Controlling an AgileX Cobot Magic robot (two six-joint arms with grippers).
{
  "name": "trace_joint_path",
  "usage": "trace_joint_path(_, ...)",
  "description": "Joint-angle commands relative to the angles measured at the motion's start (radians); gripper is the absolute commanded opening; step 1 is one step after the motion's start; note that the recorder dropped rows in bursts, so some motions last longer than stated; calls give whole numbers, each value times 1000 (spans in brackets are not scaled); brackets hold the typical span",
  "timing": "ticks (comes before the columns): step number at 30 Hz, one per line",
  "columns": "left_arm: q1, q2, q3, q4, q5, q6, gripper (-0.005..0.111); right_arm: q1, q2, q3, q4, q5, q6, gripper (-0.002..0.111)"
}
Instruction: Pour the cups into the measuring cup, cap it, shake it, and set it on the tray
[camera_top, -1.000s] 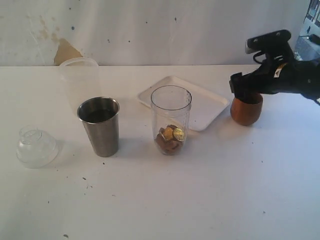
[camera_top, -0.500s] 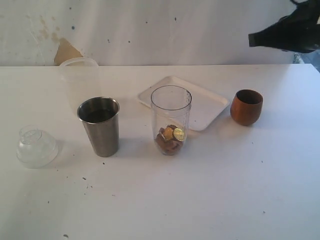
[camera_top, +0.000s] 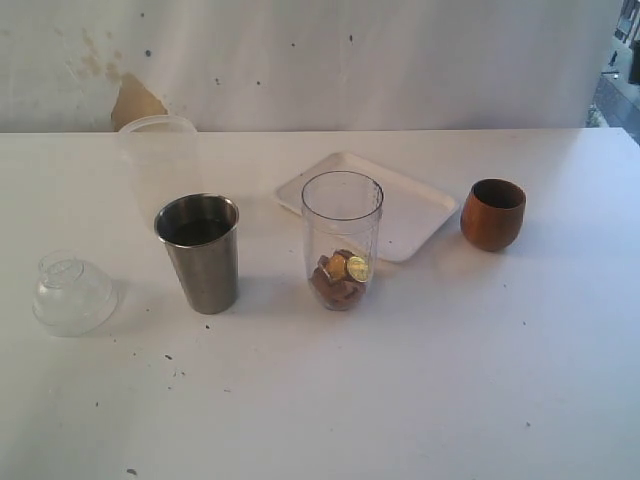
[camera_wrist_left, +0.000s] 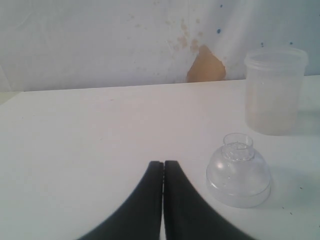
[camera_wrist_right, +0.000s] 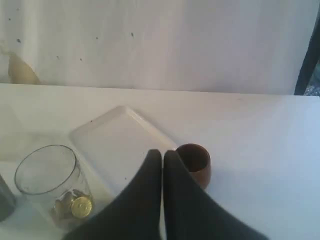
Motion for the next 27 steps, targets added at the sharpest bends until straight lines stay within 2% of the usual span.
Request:
trace_joint_path(1, -4, -3, 5, -8, -6, -4, 1, 2, -169, 32, 8, 145, -6, 1)
trace_joint_path(6, -4, -3, 5, -8, -6, -4, 1, 2, -327, 32, 8, 165, -6, 1)
trace_joint_path(12, -4, -3, 5, -8, -6, -4, 1, 2, -381, 34, -2, 167, -6, 1)
trace_joint_path(16, -4, -3, 5, -8, -6, -4, 1, 2, -490, 95, -5, 139, -12, 1)
trace_joint_path(18, -4, -3, 5, -8, -6, -4, 1, 2, -598, 168, -88, 26, -43, 1)
trace_joint_path(22, -4, -3, 5, -8, -6, -4, 1, 2, -747, 361, -77, -285, -48, 1)
trace_joint_path(24, -4, -3, 5, -8, -6, -4, 1, 2, -809, 460, -70, -357, -56, 1)
trace_joint_path(27, -4, -3, 5, -8, -6, -4, 1, 2, -825, 601, -70, -373, -81, 1)
